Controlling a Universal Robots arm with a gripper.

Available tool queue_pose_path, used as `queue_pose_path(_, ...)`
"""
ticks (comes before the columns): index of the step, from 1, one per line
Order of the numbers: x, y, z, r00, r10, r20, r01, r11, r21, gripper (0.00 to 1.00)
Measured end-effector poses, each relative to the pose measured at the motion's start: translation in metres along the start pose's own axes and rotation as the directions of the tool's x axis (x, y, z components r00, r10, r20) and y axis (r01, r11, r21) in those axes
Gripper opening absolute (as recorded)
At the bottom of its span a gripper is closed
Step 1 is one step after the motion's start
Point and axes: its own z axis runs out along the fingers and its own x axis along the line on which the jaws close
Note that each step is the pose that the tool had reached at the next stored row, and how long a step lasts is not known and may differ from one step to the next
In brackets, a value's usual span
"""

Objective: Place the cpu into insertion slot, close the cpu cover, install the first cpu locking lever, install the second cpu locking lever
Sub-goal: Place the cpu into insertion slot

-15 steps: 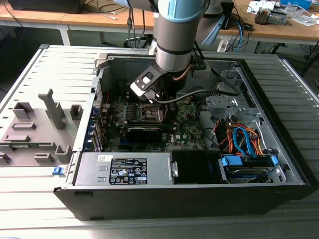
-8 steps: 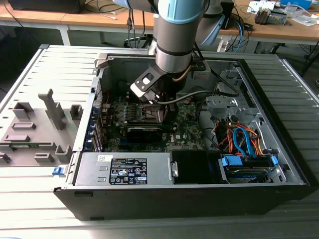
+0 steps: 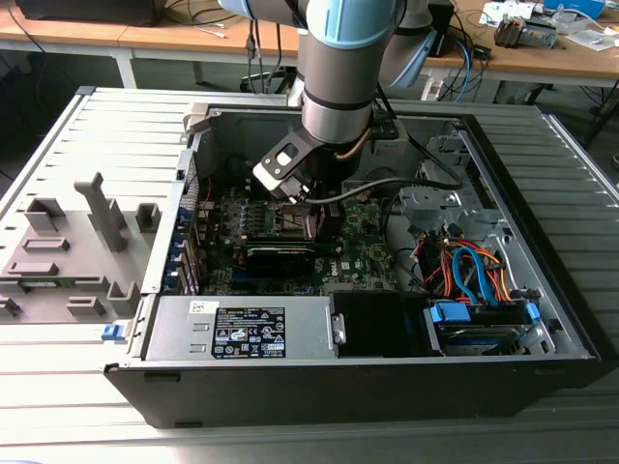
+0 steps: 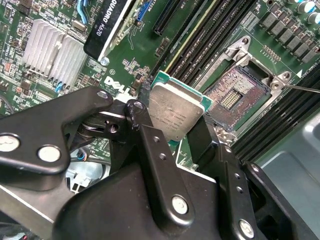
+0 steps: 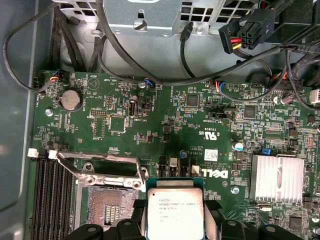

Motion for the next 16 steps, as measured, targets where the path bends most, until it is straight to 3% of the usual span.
queue_pose_path(16,0.0004,-0.0022,0.0031,1.0000,0.000,0.0000,0.000,1.0000,0.0000,0.55)
